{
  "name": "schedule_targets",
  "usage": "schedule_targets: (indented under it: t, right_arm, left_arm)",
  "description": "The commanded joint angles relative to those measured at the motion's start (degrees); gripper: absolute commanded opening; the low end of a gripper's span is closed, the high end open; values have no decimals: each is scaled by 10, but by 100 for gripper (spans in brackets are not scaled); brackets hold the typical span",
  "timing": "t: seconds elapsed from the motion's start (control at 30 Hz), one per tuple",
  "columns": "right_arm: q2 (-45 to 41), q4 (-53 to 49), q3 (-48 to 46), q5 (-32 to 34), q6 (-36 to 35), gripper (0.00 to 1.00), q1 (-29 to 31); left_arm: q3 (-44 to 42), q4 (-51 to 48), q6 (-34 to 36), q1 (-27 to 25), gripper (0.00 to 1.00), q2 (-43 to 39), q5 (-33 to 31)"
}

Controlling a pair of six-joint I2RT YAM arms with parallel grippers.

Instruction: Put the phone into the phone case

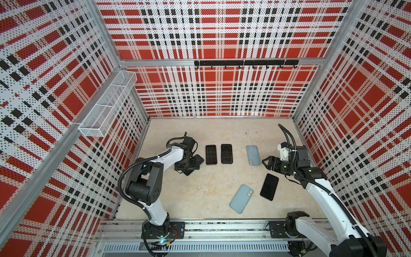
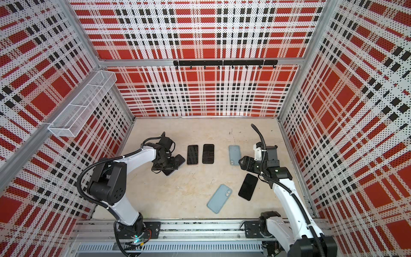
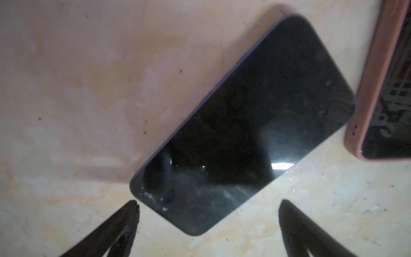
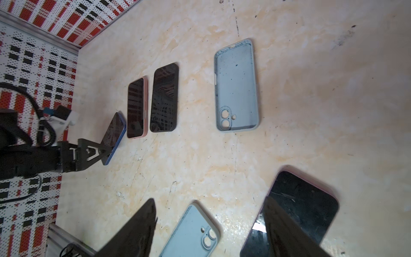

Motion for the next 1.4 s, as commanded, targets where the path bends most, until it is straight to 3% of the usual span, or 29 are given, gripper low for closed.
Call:
schedule_targets:
  t: [0.0, 0.17, 0.37, 0.53, 0.9, 1.07, 1.3, 1.37]
  right_arm:
    - [9, 51, 14, -33, -8, 78, 2]
    - [29, 56, 22, -46, -24, 78, 1]
    - [29, 52, 26, -60, -37, 78, 1]
    - [5, 48, 23, -50, -37, 78, 1]
    - [-30, 50, 8, -36, -23, 77, 1]
    - [-28, 54, 13, -34, -23, 77, 1]
    - [-26, 69, 12, -41, -14, 77, 1]
    - [-18, 73, 15, -49, -14, 77, 1]
  left_arm:
    - [38, -23, 49, -20, 99, 20, -54]
    - [54, -10, 104, -17, 99, 47, -76]
    - [73, 11, 126, 33, 99, 88, -25]
    - [92, 0, 142, 35, 99, 113, 12]
    - [54, 12, 126, 15, 77, 93, -37]
    - [58, 10, 117, 15, 63, 104, -51]
    - [50, 13, 99, 16, 61, 81, -28]
    - [45, 16, 92, -7, 61, 65, -20]
